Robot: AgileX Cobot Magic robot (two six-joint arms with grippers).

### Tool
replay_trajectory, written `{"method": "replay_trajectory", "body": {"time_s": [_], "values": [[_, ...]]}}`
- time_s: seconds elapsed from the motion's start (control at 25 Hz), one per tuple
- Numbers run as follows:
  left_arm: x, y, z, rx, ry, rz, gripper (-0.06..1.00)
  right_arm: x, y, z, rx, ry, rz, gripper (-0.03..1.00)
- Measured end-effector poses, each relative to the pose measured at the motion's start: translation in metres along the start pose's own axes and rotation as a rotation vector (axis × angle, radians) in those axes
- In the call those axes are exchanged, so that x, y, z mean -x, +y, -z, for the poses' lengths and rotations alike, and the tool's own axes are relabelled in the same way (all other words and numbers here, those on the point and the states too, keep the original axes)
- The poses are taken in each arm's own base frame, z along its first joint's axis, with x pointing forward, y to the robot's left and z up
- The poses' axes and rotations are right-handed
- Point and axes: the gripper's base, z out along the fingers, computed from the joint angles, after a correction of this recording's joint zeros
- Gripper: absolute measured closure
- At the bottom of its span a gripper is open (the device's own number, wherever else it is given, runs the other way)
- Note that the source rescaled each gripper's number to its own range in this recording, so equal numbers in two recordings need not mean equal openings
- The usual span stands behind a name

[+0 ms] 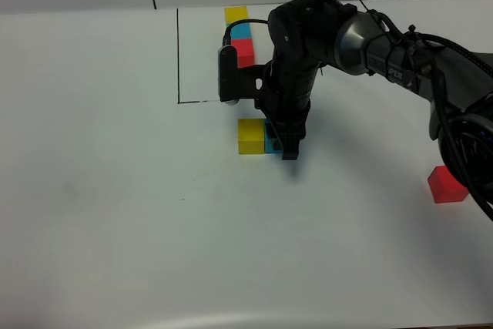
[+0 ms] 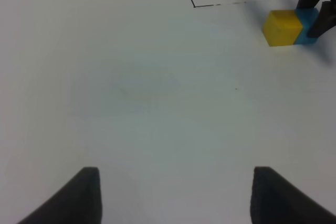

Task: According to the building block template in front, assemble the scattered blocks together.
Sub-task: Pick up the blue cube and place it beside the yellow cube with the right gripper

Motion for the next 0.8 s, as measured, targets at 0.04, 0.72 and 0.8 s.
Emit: {"method": "replay_trajectory", "body": {"time_s": [0.04, 0.72, 0.8], "values": [[0.0, 0.0, 0.0, 0.0, 0.0, 0.0, 0.63, 0.0, 0.0, -0.0004, 0.001, 0.0, 0.0, 0.95], [0.0, 0.0, 0.0, 0.0, 0.0, 0.0, 0.63, -0.0004, -0.0004, -0.0003, -0.003, 0.005, 0.006, 0.95], [0.0, 0.0, 0.0, 0.0, 0.0, 0.0, 0.63, -0.0004, -0.0004, -0.0003, -0.003, 0.005, 0.006, 0.95]]}}
